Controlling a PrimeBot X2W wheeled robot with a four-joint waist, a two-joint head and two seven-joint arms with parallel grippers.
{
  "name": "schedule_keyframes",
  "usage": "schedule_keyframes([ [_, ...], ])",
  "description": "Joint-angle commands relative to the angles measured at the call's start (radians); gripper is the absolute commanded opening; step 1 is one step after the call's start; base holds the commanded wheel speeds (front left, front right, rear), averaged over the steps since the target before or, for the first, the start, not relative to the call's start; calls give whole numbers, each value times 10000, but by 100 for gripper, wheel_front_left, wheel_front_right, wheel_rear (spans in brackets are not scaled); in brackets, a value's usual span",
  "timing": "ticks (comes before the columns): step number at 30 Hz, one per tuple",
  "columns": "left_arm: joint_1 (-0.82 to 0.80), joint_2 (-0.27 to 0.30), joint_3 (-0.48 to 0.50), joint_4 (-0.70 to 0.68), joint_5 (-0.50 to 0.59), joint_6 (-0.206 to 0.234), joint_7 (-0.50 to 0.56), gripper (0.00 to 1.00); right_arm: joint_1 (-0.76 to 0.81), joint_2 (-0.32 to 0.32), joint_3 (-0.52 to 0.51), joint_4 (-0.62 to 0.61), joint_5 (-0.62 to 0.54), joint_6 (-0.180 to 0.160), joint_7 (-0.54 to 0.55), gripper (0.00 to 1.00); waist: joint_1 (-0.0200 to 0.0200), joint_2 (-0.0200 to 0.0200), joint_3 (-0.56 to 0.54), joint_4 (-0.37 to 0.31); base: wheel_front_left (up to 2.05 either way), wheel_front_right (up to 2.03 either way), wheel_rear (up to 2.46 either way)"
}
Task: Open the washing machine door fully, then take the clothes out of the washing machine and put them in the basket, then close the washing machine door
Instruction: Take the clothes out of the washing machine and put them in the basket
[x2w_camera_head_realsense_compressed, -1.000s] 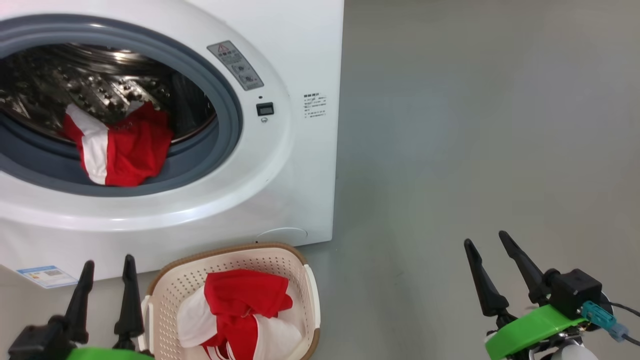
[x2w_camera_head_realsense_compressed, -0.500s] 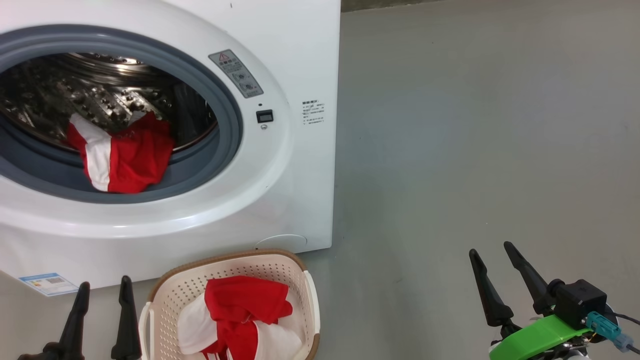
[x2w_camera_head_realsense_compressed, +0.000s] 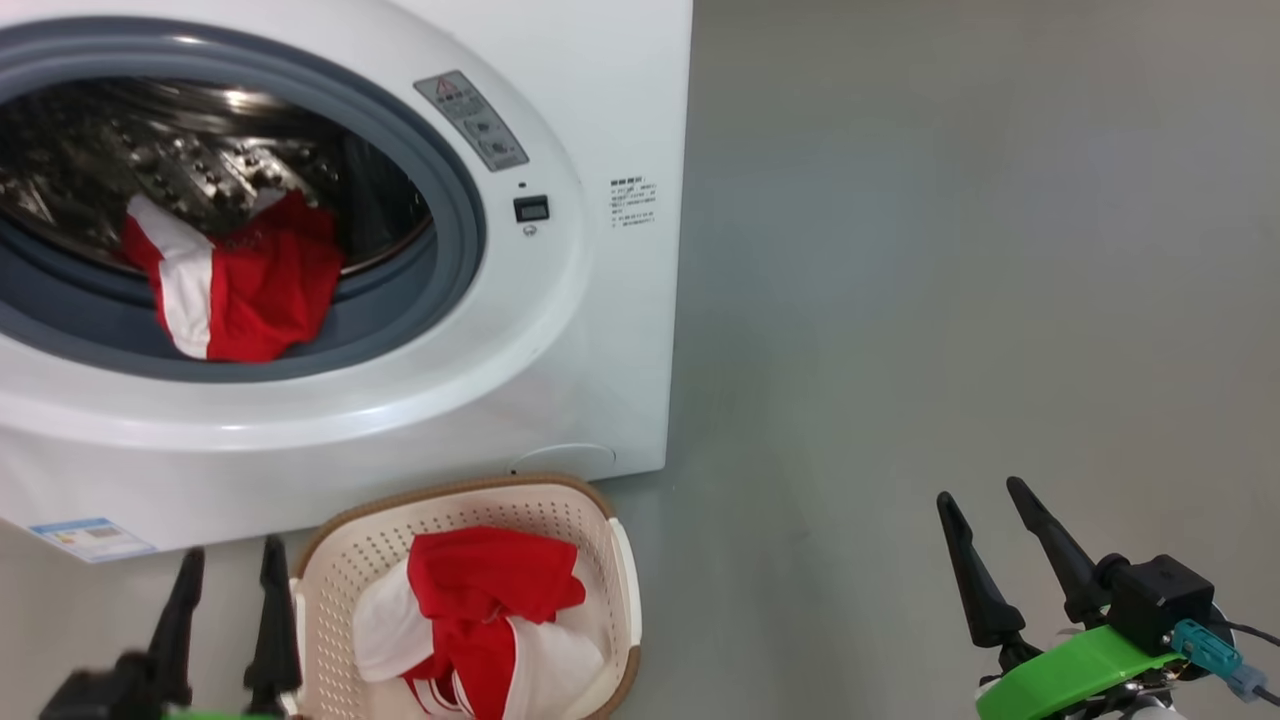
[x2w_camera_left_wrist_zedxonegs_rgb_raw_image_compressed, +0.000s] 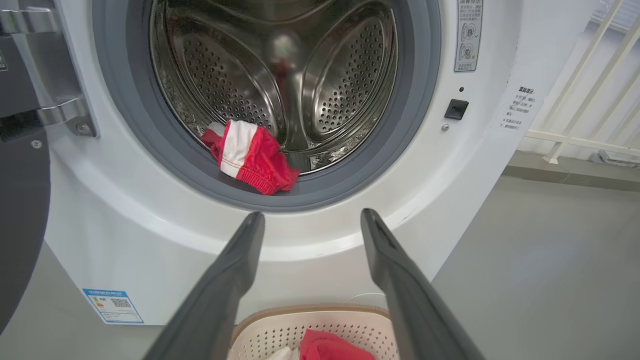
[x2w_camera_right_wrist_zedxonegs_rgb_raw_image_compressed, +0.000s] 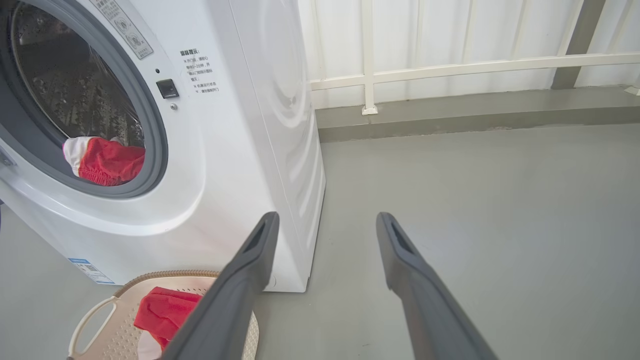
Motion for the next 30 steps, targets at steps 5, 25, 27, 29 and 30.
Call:
schedule_keyframes([
  [5, -1996, 556, 192, 899, 215, -29, -53, 100, -594, 75, 360, -307, -62, 16, -72, 100, 0, 0, 830, -22, 0, 0, 0],
  [25, -8114, 2088, 531, 6216, 749, 462, -53, 100, -2124, 557, 696, -421, -270, 16, -72, 100, 0, 0, 2973, -382, 0, 0, 0],
  [27, -8419, 2237, 579, 6527, 798, 526, -53, 100, -2188, 581, 742, -417, -278, 16, -72, 100, 0, 0, 3053, -418, 0, 0, 0],
  [29, -8664, 2321, 661, 6743, 767, 521, -53, 100, -2245, 604, 778, -419, -283, 16, -72, 100, 0, 0, 3122, -447, 0, 0, 0],
  [30, -8770, 2379, 705, 6856, 761, 532, -53, 100, -2268, 615, 792, -418, -284, 16, -72, 100, 0, 0, 3150, -460, 0, 0, 0],
])
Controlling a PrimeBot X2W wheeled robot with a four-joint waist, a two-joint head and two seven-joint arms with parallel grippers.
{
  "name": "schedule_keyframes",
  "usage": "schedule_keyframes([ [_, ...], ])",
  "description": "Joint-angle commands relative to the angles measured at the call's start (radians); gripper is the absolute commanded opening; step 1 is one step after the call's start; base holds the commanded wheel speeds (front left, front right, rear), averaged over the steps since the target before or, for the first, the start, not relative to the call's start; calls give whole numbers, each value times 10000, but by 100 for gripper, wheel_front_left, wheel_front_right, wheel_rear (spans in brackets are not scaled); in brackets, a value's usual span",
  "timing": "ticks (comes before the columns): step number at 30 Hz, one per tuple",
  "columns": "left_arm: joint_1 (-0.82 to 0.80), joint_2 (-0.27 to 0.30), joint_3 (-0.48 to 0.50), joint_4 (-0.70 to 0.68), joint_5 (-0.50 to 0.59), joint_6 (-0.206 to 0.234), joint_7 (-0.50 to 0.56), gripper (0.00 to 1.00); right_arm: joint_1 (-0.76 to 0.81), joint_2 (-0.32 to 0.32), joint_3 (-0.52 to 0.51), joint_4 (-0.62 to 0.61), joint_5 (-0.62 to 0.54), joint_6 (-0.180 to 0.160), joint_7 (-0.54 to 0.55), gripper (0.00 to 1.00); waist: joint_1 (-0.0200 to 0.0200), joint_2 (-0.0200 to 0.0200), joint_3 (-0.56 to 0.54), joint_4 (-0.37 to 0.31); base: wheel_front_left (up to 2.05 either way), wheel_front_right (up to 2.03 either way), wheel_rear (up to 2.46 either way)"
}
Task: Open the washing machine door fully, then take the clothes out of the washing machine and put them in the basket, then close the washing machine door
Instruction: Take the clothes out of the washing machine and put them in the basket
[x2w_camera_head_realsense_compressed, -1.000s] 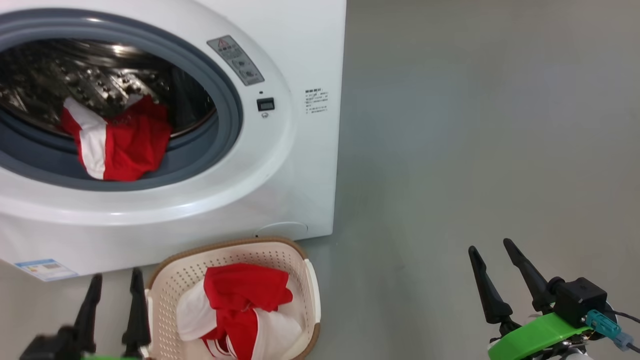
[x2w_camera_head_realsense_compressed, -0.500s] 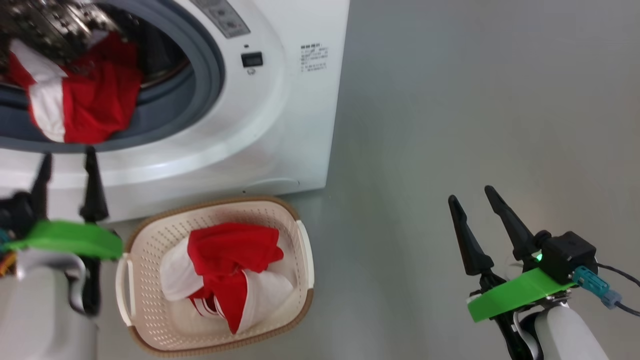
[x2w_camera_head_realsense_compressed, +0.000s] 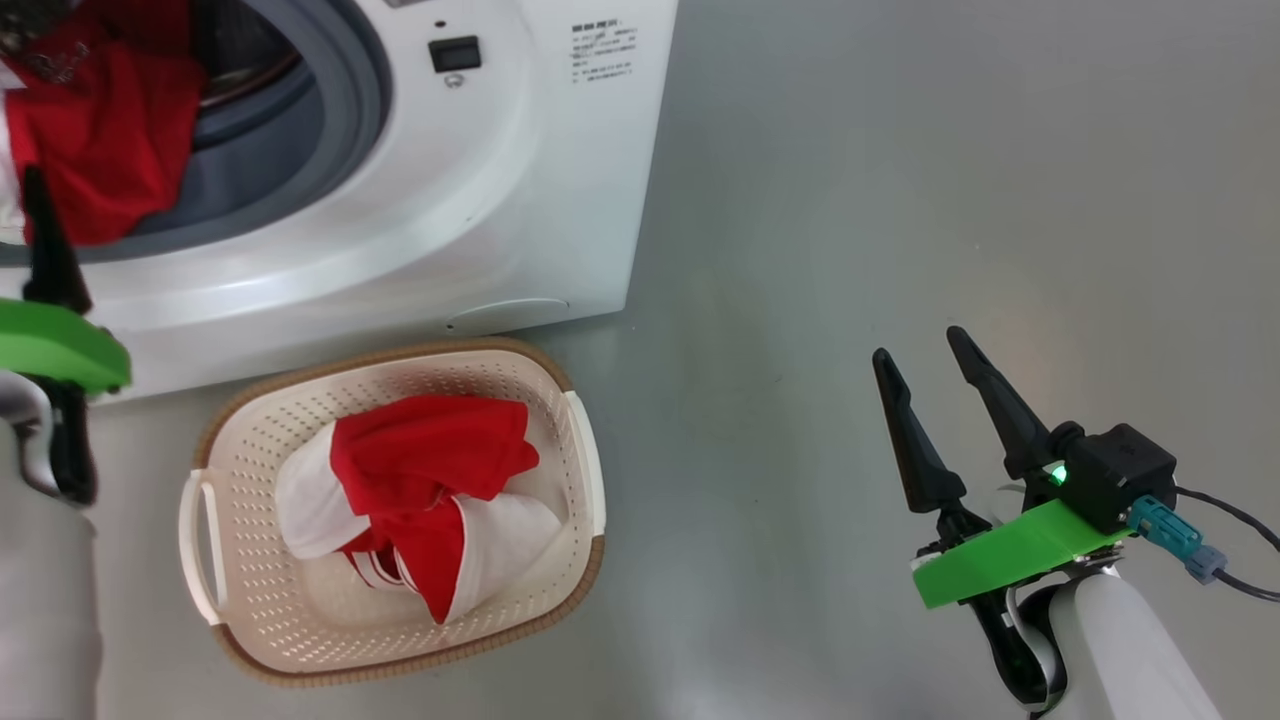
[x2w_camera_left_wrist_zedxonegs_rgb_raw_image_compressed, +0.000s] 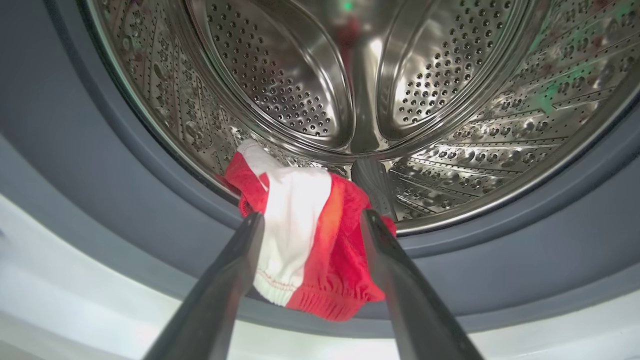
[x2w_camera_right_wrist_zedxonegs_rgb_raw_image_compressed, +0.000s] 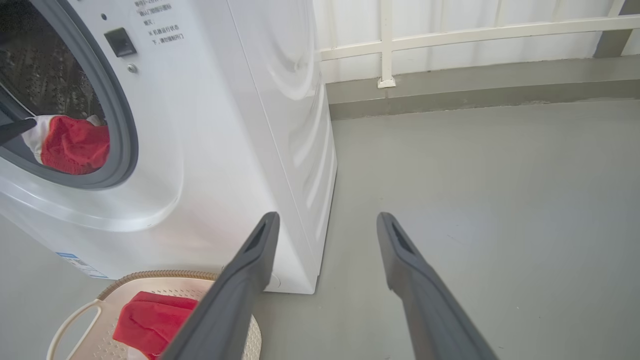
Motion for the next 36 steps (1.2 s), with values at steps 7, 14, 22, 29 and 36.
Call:
schedule_keyframes([
  [7, -922, 823, 432, 789, -79, -89, -51, 100, -198, 130, 399, -209, -11, 16, -71, 100, 0, 0, 244, -184, 0, 0, 0],
  [14, -1445, 1022, 330, 1589, -78, -241, -51, 100, -295, 178, 530, -177, 7, 16, -71, 100, 0, 0, 339, -334, 0, 0, 0],
  [22, -1749, 1167, 110, 2371, -44, -365, -51, 20, -261, 223, 564, -167, 15, 16, -71, 100, 0, 0, 335, -473, 0, 0, 0],
  [29, -1776, 1220, 83, 2471, -36, -391, -51, 0, -231, 238, 519, -165, -17, 16, -71, 100, 0, 0, 298, -475, 0, 0, 0],
  [36, -1138, 909, 339, 1441, -226, -427, -51, 0, -120, 221, 450, -103, -14, 16, -71, 100, 0, 0, -46, -307, 0, 0, 0],
])
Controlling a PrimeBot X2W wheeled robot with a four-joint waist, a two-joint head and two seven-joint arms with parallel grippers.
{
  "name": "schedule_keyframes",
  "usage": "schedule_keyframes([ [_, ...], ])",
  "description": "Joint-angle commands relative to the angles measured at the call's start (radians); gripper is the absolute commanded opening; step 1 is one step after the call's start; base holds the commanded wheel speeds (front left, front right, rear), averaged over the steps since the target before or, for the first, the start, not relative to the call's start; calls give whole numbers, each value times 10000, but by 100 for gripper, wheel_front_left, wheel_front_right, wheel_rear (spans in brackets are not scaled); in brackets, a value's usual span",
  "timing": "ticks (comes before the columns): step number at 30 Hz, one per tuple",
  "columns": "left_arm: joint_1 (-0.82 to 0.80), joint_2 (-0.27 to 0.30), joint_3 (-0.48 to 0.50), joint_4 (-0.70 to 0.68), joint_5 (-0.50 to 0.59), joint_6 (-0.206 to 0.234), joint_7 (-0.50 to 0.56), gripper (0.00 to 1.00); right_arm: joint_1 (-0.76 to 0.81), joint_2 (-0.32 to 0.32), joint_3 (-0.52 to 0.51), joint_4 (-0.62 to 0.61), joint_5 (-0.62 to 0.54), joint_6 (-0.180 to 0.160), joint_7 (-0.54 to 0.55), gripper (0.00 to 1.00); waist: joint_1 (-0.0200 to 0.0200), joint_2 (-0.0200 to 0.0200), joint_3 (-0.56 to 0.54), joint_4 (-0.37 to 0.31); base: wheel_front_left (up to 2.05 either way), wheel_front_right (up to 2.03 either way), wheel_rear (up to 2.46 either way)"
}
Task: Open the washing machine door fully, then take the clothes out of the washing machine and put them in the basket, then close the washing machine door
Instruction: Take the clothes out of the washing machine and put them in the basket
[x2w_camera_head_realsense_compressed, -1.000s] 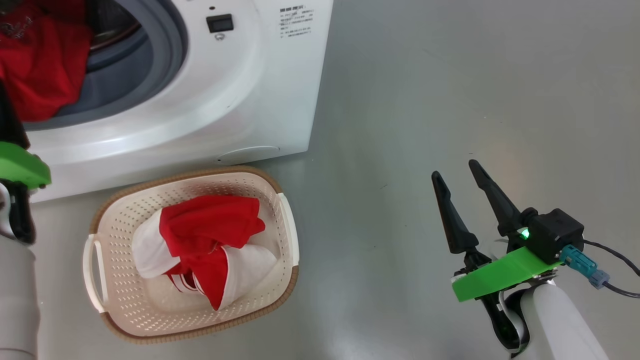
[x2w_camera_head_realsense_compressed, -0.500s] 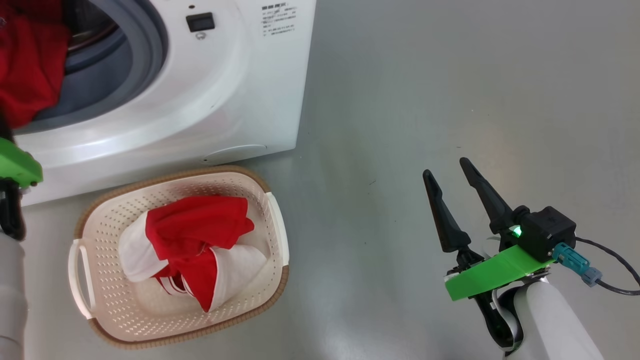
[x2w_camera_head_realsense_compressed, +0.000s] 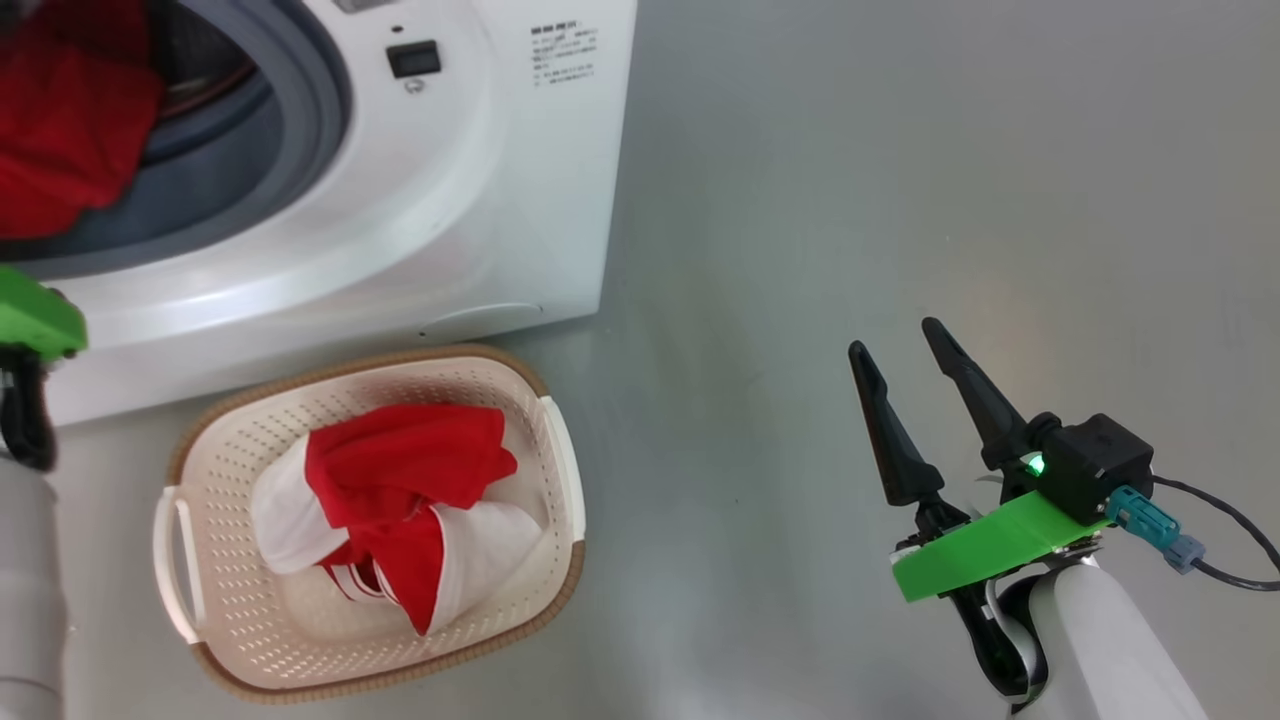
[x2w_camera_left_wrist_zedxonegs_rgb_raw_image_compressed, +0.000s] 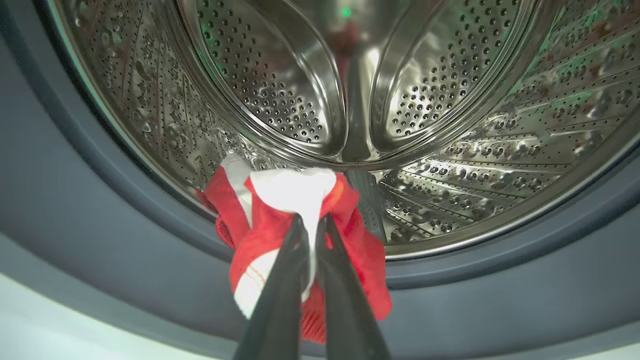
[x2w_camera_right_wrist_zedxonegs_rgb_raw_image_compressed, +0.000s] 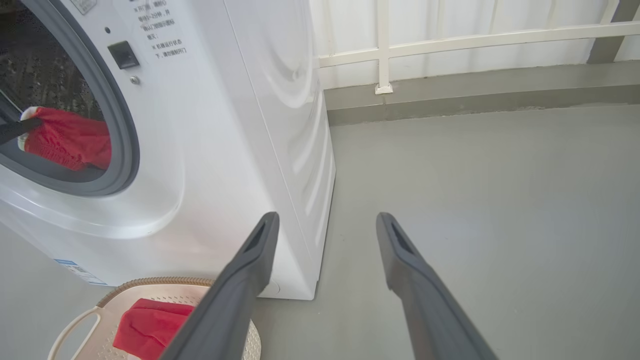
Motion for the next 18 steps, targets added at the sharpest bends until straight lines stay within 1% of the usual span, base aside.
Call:
schedule_keyframes([
  [1, 427, 377, 275, -530, -123, -69, -53, 0, 167, 44, 165, -201, -9, 16, -71, 100, 0, 0, -203, 122, 0, 0, 0],
  [10, 2065, -402, 740, -3035, -449, -109, -53, 0, 451, -124, 22, -161, 33, 16, -71, 100, 0, 0, -893, 518, 0, 0, 0],
  [18, 3569, -929, 206, -5689, -737, -113, -53, 0, 768, -236, -44, -108, 90, 16, -71, 100, 0, 0, -1413, 958, 0, 0, 0],
])
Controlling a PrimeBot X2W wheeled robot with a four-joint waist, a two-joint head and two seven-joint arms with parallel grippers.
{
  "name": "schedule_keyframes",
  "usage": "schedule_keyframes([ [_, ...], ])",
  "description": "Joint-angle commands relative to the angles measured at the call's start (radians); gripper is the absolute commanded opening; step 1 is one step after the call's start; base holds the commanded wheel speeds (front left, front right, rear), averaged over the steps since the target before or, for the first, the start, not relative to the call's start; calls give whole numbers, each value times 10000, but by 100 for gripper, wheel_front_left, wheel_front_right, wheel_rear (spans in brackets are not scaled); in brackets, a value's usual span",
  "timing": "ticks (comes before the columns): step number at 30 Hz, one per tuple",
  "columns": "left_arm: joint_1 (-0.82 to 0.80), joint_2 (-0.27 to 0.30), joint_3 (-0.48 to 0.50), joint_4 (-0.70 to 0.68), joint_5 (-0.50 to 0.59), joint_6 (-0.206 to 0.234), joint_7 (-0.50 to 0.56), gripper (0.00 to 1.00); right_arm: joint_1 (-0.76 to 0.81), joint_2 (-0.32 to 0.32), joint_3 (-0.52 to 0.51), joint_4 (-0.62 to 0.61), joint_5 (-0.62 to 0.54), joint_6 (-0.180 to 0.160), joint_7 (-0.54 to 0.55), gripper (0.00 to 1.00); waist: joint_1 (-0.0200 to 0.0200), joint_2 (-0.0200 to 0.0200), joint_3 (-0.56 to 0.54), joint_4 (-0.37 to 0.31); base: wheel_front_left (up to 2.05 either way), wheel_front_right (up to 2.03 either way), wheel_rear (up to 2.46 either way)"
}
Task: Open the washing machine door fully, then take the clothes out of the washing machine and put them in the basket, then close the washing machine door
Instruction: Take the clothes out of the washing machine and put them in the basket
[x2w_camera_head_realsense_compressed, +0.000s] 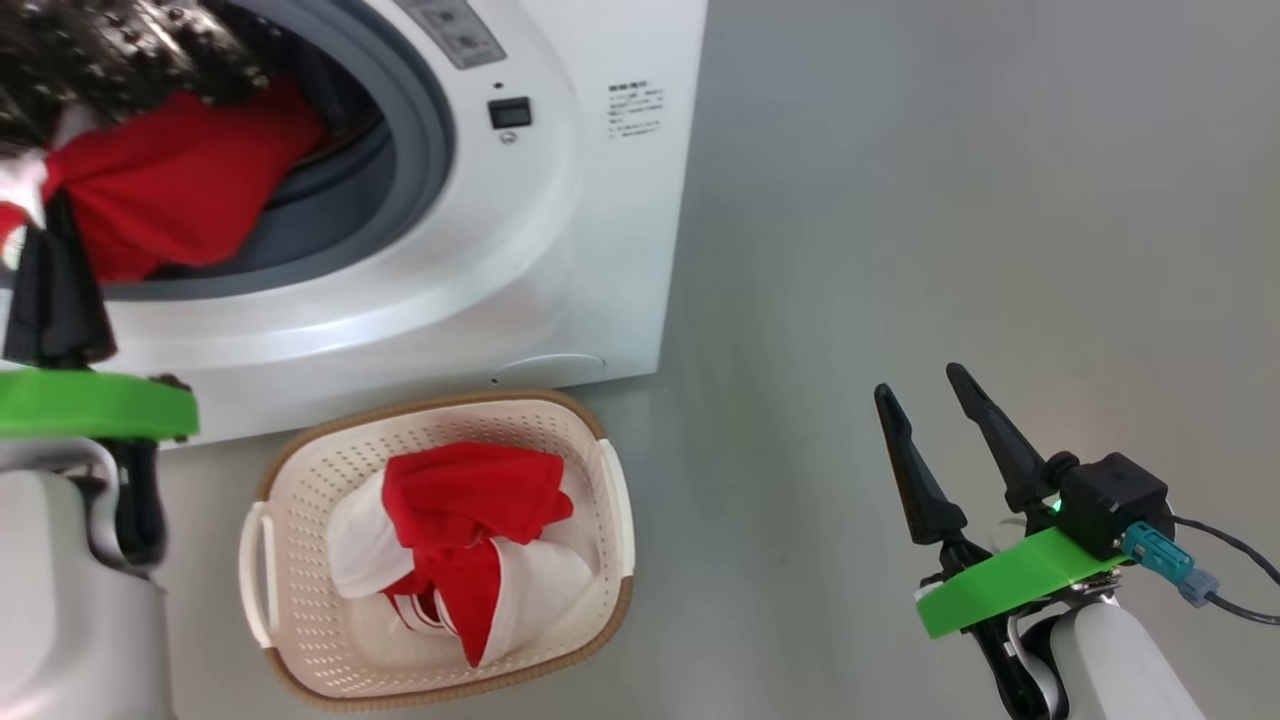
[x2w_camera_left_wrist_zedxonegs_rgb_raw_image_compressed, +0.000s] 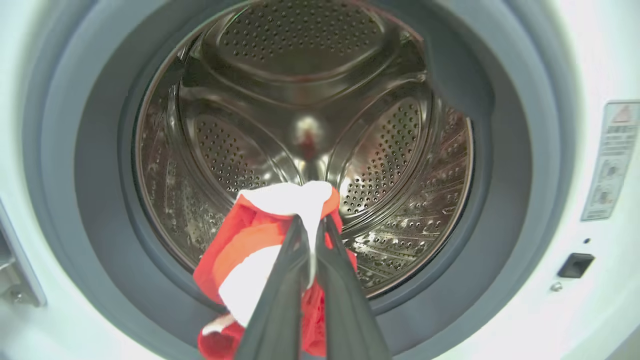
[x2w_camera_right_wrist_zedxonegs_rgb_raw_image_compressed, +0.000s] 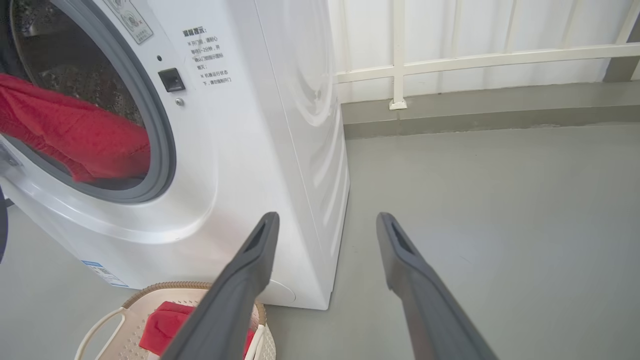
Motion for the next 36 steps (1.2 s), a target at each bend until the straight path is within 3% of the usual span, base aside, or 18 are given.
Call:
schedule_keyframes([
  [1, 353, 317, 79, -775, -16, -27, -51, 0, 178, -68, 204, -196, 94, 16, -71, 100, 0, 0, -279, 279, 0, 0, 0],
  [14, 2699, -62, -645, -4653, -61, -28, -51, 0, 421, -208, 91, -209, 138, 16, -71, 100, 0, 0, -634, 674, 0, 0, 0],
  [27, 4699, -578, -802, -7350, 268, -28, -51, 0, 542, -316, 65, -245, 147, 16, -71, 100, 0, 0, -657, 693, 0, 0, 0],
  [31, 5172, -727, -1000, -7696, 255, -27, -51, 0, 537, -321, 83, -267, 143, 16, -71, 100, 0, 0, -603, 656, 0, 0, 0],
  [36, 5554, -829, -1354, -6564, 93, -27, -51, 0, 485, -299, 164, -278, 135, 16, -71, 100, 0, 0, -469, 566, 0, 0, 0],
])
